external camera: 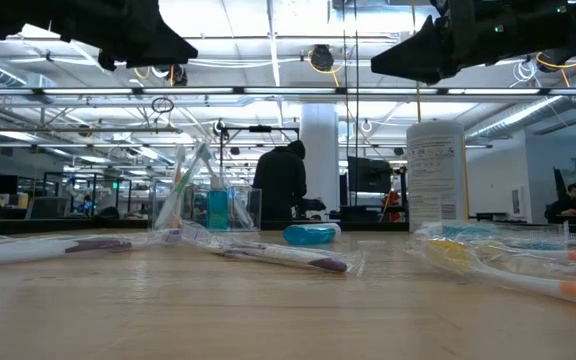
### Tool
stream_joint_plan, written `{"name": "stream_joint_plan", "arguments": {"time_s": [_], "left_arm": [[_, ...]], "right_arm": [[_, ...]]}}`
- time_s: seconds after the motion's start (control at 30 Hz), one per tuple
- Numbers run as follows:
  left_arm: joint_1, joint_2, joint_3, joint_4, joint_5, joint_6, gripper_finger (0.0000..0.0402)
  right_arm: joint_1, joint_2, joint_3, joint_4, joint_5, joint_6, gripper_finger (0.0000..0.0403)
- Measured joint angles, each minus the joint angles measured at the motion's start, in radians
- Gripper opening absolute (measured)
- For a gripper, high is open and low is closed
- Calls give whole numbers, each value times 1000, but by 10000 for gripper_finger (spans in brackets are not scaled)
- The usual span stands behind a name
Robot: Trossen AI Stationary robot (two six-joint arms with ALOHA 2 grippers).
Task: Pick & Place toothbrushing station
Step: Put the mouthwash into the transparent organizer
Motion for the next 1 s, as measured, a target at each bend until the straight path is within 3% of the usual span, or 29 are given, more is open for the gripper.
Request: {"name": "stream_joint_plan", "arguments": {"time_s": [1.0], "left_arm": [[1,0,0,-11,1,-4,150]], "right_arm": [[0,0,0,0,0,-29,114]]}}
